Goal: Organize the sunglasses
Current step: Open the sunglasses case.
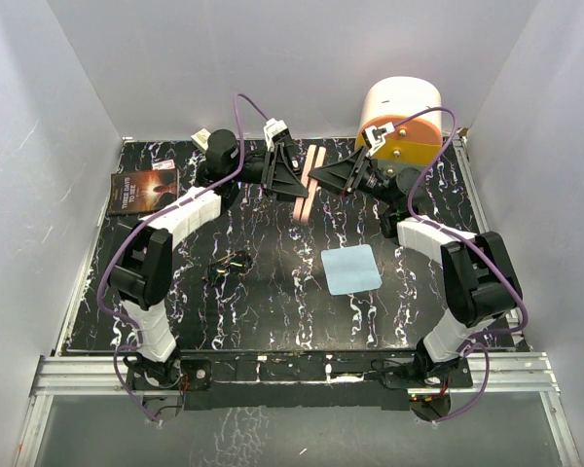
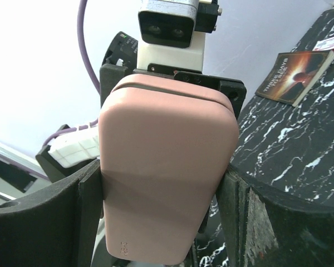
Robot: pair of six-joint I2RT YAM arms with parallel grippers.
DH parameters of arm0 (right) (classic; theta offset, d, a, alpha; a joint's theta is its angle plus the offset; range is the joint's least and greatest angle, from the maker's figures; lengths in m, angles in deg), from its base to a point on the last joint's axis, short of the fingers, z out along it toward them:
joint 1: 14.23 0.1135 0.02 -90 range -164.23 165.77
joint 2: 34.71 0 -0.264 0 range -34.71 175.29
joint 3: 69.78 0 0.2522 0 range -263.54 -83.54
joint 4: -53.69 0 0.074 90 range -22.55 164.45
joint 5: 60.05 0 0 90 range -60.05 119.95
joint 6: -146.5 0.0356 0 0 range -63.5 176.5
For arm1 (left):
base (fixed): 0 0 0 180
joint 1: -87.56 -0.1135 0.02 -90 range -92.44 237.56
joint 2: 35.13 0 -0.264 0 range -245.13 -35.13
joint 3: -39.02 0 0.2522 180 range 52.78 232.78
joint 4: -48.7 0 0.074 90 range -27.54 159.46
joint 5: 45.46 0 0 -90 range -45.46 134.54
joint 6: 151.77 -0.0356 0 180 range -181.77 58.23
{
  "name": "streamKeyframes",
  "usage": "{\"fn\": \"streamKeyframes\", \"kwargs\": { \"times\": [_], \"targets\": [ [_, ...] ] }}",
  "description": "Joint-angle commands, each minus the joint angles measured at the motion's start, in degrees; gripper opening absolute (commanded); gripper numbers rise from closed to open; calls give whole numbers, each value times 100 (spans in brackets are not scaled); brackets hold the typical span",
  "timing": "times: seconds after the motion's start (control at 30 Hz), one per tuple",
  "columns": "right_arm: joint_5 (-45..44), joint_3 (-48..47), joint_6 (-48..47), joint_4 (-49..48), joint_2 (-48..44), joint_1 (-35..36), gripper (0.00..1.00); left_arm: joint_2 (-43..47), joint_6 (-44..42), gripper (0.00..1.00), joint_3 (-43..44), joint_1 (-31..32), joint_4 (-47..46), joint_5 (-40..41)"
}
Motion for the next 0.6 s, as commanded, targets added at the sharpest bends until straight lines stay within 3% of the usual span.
{"fn": "streamKeyframes", "kwargs": {
  "times": [0.0, 0.57],
  "targets": [
    [249, -141, 257, -1302, 294, 23, 8, 542, 588, 0, 86, 38, -939, -86],
    [318, 73, 144, -1128, 306, 7, 8, 698, 1481, 0, 178, -76, -1825, -60]
  ]
}}
